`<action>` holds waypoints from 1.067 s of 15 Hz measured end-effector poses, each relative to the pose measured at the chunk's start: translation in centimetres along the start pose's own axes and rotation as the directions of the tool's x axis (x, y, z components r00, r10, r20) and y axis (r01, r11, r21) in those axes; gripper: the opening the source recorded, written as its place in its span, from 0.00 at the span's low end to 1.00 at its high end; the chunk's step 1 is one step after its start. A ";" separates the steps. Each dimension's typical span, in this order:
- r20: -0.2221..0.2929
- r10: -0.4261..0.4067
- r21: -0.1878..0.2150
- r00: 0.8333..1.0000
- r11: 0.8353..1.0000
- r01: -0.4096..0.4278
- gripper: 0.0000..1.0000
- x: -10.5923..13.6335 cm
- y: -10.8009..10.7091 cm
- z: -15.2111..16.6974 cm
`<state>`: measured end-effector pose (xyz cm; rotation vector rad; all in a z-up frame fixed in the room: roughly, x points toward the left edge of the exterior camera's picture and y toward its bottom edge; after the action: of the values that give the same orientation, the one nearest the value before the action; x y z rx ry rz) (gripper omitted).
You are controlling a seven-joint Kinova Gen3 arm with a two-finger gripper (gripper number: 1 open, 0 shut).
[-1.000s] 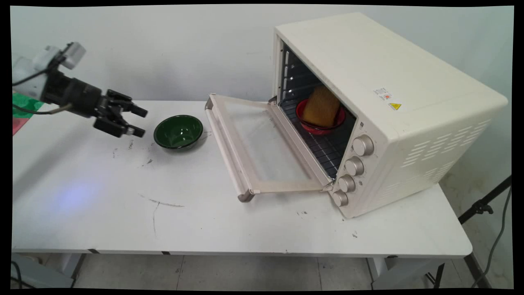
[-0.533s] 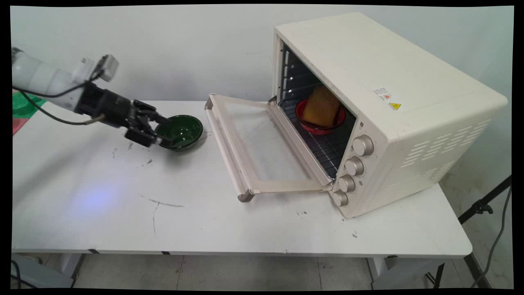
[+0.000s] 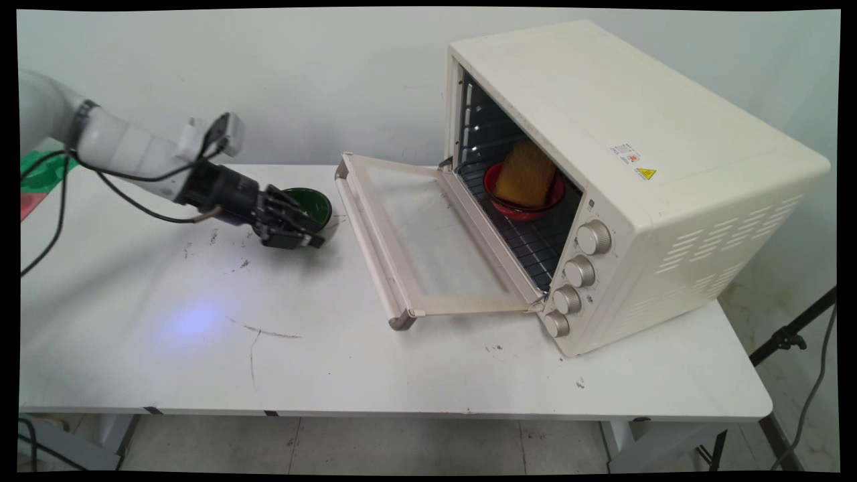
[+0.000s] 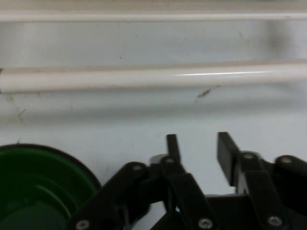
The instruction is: Close the oven
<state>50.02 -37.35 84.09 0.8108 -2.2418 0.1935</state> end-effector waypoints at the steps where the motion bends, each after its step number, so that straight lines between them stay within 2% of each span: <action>1: 0.004 0.000 0.005 1.000 1.000 0.000 0.00 0.2 0.1 1.0; 10: 0.036 -0.013 0.034 0.999 0.999 0.012 0.00 1.1 0.4 6.7; 16: 0.050 -0.012 0.045 0.999 0.999 0.010 0.00 1.4 0.2 9.2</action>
<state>43.71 -41.24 78.40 0.8606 -2.2863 0.2209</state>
